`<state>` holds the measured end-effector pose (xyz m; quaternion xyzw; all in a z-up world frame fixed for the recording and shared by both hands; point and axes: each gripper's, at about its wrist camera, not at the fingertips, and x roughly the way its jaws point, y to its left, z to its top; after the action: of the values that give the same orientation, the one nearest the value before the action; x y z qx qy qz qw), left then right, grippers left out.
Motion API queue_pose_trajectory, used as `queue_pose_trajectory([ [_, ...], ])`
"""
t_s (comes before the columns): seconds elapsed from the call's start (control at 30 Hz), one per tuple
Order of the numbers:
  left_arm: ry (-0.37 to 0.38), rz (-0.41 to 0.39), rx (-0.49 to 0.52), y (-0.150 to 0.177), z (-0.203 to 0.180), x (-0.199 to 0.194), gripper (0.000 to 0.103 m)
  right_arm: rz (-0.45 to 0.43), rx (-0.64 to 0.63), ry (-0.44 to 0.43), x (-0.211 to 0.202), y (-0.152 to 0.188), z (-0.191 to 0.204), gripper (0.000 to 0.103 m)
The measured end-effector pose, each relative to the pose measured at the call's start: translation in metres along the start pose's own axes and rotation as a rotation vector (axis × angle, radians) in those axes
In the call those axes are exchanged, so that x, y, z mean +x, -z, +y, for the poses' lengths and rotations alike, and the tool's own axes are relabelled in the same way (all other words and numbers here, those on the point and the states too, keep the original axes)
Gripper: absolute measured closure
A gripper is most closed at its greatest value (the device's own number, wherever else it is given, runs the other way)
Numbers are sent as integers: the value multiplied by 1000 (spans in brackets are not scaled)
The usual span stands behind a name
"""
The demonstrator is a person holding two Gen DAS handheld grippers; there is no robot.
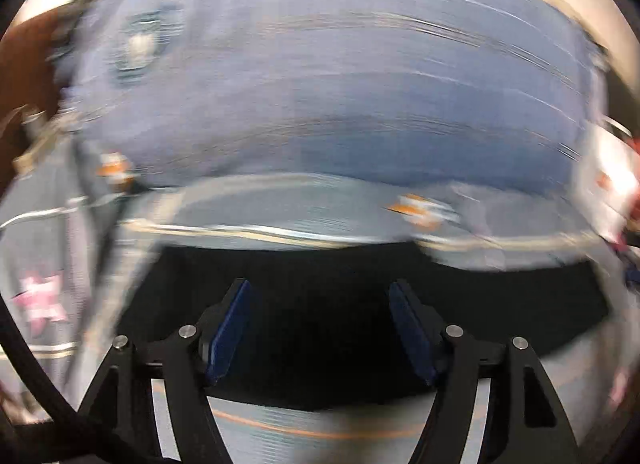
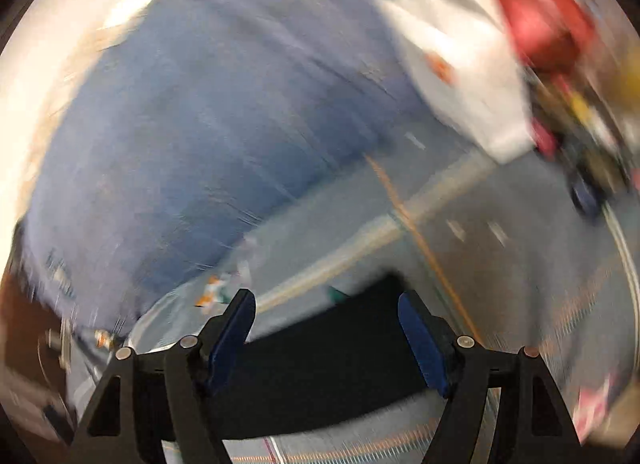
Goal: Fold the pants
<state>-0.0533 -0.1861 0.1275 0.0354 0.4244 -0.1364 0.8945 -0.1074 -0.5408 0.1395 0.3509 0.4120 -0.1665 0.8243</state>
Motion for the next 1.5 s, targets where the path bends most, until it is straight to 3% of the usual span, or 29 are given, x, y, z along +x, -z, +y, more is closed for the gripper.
queue_pose_trajectory([
  [0.1,183,126,40,0,-69,18,31,103,161,-62,15,1,-34,32],
  [0.17,245,188,92,3,-111,28,31,111,206,-87,12,-1,-49,35],
  [0.37,306,234,408,28,-240,46,31,13,309,-115,-20,-15,-96,36],
  [0.5,350,270,503,39,-286,55,34,41,372,-153,-13,-15,-118,36],
  [0.53,347,273,511,39,-294,58,41,55,370,-167,-9,-15,-120,36],
  [0.57,350,278,513,39,-297,60,47,69,368,-180,-8,-13,-123,36],
  [0.67,406,311,523,39,-308,69,49,97,372,-209,-1,-12,-132,36],
  [0.83,388,272,647,48,-333,59,49,149,428,-277,16,-8,-137,36],
  [0.9,335,271,676,51,-339,63,54,158,432,-290,18,-7,-136,36],
  [0.97,280,242,682,48,-339,66,77,156,442,-292,18,-6,-138,36],
  [1.0,285,240,673,45,-335,65,82,155,447,-290,18,-6,-139,36],
  [1.03,321,246,637,40,-330,63,96,156,451,-290,19,-6,-140,36],
  [1.27,429,266,461,27,-302,58,95,247,461,-329,47,-5,-136,36],
  [1.43,440,268,433,28,-306,59,95,356,413,-330,80,-1,-110,36],
  [1.5,450,270,418,27,-304,59,95,367,388,-298,85,0,-106,49],
])
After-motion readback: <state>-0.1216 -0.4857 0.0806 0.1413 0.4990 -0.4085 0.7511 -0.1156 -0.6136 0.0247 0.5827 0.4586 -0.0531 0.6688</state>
